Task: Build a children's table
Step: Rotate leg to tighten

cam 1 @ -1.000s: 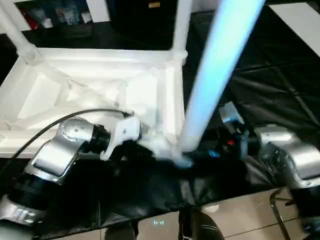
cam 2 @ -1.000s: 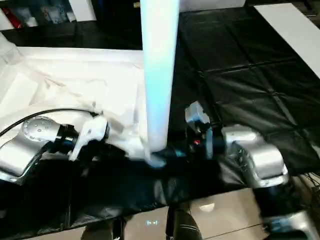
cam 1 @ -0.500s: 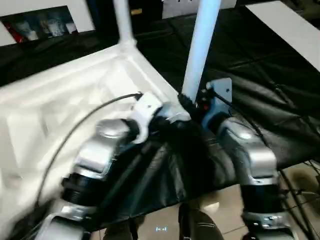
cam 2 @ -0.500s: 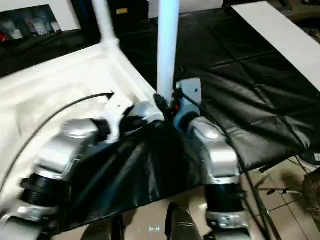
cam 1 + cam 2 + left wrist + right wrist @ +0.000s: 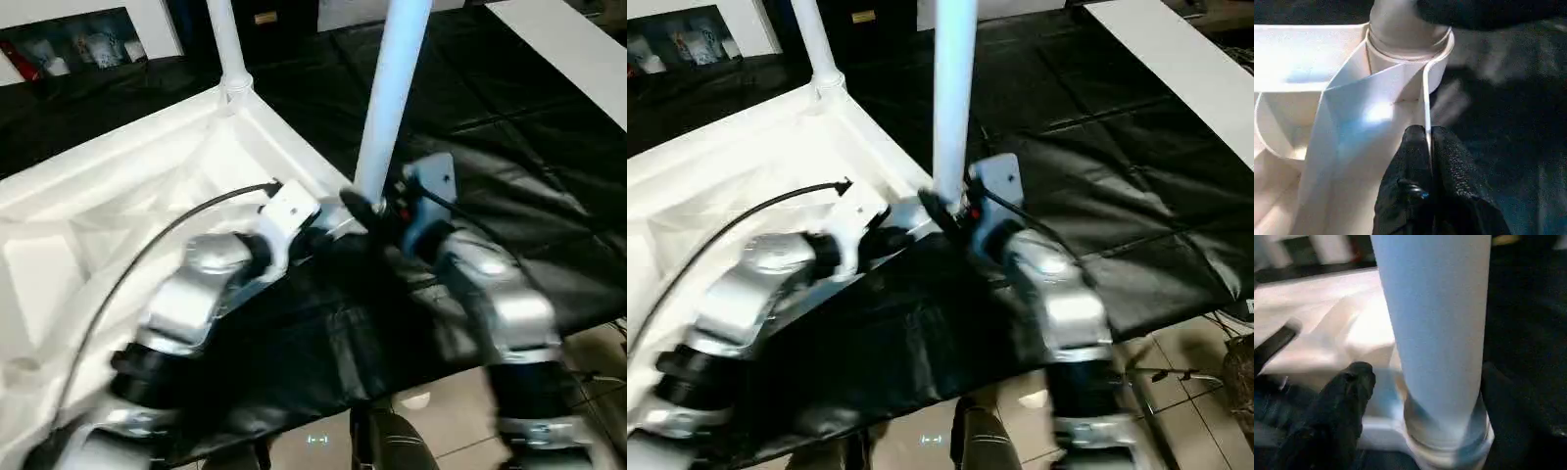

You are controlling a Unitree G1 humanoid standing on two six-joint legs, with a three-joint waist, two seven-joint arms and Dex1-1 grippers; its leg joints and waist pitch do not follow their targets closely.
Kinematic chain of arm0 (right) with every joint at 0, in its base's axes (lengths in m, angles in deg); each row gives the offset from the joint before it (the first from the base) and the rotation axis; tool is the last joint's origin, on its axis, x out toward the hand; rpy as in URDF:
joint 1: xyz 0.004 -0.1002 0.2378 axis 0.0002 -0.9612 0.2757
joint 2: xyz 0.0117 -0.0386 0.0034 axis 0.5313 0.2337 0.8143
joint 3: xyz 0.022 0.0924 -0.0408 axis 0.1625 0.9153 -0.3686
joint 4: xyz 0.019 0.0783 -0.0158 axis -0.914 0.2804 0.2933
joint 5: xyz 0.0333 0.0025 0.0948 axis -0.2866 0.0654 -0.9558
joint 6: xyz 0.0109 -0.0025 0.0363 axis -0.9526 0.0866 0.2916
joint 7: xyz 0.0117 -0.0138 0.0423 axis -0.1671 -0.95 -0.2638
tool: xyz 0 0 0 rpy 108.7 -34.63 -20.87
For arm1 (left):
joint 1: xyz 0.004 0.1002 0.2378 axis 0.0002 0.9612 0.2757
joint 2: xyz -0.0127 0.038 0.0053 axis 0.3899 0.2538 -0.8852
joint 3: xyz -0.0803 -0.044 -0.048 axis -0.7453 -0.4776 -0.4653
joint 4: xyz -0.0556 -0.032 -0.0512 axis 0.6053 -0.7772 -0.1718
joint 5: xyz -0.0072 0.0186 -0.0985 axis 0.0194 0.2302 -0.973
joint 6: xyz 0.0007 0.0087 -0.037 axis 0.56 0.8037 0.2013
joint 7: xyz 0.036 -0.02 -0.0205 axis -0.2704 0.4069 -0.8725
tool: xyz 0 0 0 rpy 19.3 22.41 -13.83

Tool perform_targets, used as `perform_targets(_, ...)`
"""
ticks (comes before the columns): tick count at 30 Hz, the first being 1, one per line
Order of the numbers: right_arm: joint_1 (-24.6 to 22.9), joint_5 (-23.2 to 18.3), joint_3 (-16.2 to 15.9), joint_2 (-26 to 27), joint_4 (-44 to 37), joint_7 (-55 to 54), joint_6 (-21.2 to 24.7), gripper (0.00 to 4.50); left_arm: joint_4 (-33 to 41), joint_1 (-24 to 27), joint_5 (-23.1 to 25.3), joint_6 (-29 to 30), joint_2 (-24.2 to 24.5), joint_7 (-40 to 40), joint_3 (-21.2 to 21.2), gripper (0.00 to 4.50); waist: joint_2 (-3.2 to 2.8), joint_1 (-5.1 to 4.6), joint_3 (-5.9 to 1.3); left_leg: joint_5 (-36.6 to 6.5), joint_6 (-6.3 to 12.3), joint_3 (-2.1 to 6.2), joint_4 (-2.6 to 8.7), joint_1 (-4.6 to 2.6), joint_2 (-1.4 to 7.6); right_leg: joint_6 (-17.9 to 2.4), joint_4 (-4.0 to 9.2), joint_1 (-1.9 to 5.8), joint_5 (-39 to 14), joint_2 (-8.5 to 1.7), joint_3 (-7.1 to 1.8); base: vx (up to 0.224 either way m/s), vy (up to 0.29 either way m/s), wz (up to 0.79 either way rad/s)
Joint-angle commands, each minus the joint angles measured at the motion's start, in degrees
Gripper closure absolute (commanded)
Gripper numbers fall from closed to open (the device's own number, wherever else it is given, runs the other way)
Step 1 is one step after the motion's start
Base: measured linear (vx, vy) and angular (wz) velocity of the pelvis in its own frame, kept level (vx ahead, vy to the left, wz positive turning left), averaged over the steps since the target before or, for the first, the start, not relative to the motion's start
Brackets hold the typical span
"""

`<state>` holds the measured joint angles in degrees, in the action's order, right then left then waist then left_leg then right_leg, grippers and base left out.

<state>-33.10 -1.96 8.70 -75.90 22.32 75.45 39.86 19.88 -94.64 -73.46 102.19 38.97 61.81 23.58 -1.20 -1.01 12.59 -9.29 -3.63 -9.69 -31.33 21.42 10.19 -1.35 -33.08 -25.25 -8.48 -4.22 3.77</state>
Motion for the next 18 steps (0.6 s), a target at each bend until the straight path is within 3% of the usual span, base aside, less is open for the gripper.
perform_targets(1, -0.6, -2.16, -2.54, -1.42, -0.55, 6.87, 0.46, 0.7, -0.27, 1.4, -1.22, -2.72, 1.71, 5.81, 2.17, 4.5, 0.81, 0.34, -4.52, -5.66, 8.16, 0.43, 2.44, 0.07, 1.79, -12.26, 3.41, 4.14, -12.83, -3.6, -3.08, 0.0, 0.0, 0.0)
perform_targets(6, -0.22, -5.2, -3.46, -7.93, -0.56, 19.13, 0.27, 0.24, -0.36, 1.92, -2.97, -6.95, 7.23, 15.23, 3.95, 4.5, 0.65, 0.61, -4.86, -2.66, 11.03, 0.38, 2.12, -0.04, 2.1, -15.86, 2.37, 4.17, -5.78, -3.5, -3.01, 0.0, 0.0, 0.0)
perform_targets(9, 0.18, -7.44, -5.31, -12.59, -0.33, 27.76, 0.72, 0.11, -1.09, 1.84, -3.75, -10.37, 11.17, 21.49, 5.62, 4.5, 0.72, 1.16, -4.79, -2.24, 11.86, 0.37, 2.1, -0.19, 2.31, -16.58, 2.31, 3.92, -5.56, -3.48, -2.97, 0.0, 0.0, 0.0)
perform_targets(13, 0.56, -8.57, -6.77, -15.05, 0.05, 33.64, 0.86, 0.11, -1.85, 1.72, -4.11, -12.86, 13.42, 25.83, 6.83, 4.5, 0.74, 2.01, -4.71, -3.84, 10.79, 0.24, 2.16, -0.35, 2.52, -16.58, 2.41, 3.8, -8.4, -3.7, -3.07, 0.0, 0.0, 0.0)
perform_targets(15, 0.54, -9.8, -9.01, -17.66, 0.05, 40.96, 0.42, 0.11, -2.02, 1.41, -5.2, -14.0, 15.06, 30.66, 7.9, 4.5, 0.83, 2.31, -4.71, -4.33, 10.42, 0.19, 2.17, -0.37, 2.64, -16.59, 2.43, 3.76, -9.02, -3.81, -3.14, 0.0, 0.0, 0.0)
perform_targets(18, 0.66, -10.53, -10.1, -18.45, 0.49, 44.29, -0.37, 0.44, -2.48, 0.94, -5.6, -15.37, 15.93, 33.7, 8.97, 4.5, 0.81, 3.08, -4.85, -4.12, 10.23, 0.07, 2.06, -0.41, 2.69, -16.77, 2.34, 3.68, -9.19, -3.92, -3.24, 0.0, 0.0, 0.0)
